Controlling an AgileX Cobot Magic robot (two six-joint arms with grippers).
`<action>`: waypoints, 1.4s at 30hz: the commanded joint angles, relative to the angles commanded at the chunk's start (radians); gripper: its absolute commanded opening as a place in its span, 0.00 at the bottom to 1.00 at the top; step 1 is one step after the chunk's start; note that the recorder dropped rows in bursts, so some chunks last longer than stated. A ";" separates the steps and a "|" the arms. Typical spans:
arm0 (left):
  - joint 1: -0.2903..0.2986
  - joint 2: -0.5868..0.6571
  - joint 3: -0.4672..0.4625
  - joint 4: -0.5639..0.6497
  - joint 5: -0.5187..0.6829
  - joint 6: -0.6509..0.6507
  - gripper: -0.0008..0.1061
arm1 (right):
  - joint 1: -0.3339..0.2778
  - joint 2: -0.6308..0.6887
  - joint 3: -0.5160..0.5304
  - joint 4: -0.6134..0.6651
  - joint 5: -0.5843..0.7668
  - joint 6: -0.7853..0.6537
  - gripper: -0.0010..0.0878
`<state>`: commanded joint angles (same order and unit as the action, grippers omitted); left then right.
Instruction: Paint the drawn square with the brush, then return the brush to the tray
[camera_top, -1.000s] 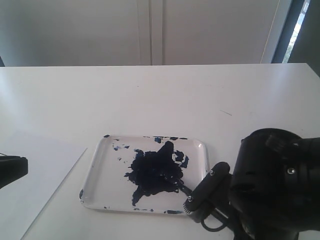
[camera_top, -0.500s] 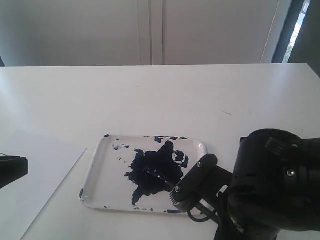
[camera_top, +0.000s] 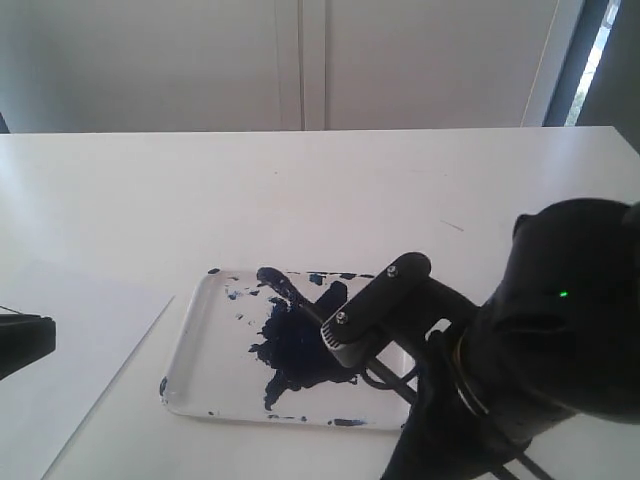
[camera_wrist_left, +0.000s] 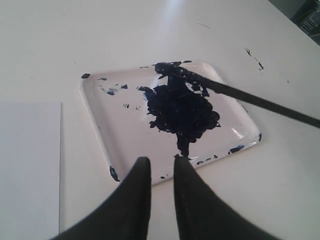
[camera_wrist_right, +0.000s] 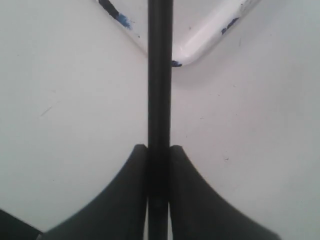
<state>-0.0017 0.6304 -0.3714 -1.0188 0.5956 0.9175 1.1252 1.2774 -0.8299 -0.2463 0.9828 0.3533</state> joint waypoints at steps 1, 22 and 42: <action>0.000 0.000 -0.016 0.036 0.014 -0.006 0.23 | 0.000 -0.019 0.000 0.016 0.007 -0.019 0.01; 0.000 0.128 -0.236 1.043 0.048 -0.762 0.44 | 0.000 -0.086 -0.088 0.095 -0.079 -0.236 0.01; 0.000 0.654 -0.236 1.131 0.020 -1.189 0.44 | 0.000 0.063 -0.186 0.066 -0.184 -0.309 0.01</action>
<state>-0.0017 1.2839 -0.6074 0.1124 0.6160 -0.2714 1.1252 1.3402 -1.0159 -0.1804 0.7987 0.0442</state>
